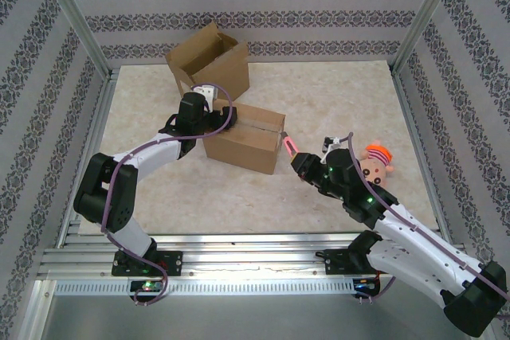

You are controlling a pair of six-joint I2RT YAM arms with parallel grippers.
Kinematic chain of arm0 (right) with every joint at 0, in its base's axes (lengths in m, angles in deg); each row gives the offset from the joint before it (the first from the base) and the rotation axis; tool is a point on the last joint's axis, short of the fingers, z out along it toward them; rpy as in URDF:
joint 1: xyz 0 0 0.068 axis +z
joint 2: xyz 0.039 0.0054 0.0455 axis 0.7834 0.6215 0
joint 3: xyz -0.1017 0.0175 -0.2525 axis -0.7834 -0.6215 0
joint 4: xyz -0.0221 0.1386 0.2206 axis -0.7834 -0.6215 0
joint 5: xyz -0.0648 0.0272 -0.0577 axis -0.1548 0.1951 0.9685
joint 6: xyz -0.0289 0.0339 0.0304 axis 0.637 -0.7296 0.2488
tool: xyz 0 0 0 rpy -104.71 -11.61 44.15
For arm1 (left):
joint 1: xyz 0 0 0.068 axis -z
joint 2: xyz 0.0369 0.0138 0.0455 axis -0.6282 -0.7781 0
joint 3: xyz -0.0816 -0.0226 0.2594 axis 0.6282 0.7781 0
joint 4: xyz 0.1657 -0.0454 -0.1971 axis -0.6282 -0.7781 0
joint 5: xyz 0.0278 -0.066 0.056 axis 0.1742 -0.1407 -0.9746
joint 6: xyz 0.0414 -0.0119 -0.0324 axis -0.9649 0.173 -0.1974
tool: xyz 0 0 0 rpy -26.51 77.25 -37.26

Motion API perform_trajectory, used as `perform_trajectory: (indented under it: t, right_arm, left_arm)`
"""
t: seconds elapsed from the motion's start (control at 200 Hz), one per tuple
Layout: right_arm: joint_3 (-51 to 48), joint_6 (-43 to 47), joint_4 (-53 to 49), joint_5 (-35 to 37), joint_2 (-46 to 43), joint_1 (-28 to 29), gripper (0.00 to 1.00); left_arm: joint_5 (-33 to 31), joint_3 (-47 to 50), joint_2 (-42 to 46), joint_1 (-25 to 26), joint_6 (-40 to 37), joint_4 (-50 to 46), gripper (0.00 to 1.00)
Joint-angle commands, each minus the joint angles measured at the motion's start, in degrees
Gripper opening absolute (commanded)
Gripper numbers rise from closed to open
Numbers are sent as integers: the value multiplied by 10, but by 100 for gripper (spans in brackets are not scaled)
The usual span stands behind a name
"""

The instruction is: Unpack the express box

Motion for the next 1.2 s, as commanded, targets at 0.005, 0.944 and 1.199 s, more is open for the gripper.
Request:
perform_trajectory:
  t: [0.005,0.944,1.199]
  right_arm:
    - [-17,-12,-23,-57,0,23,0]
    - [-37,19,93,-101,-19,-88,0]
    - [-44,11,124,-111,-5,-93,0]
  left_arm:
    - [-10,53,-71,6,-1,-172,87]
    - [-7,54,-68,6,-1,-173,87]
    - [-6,54,-68,6,-1,-175,87]
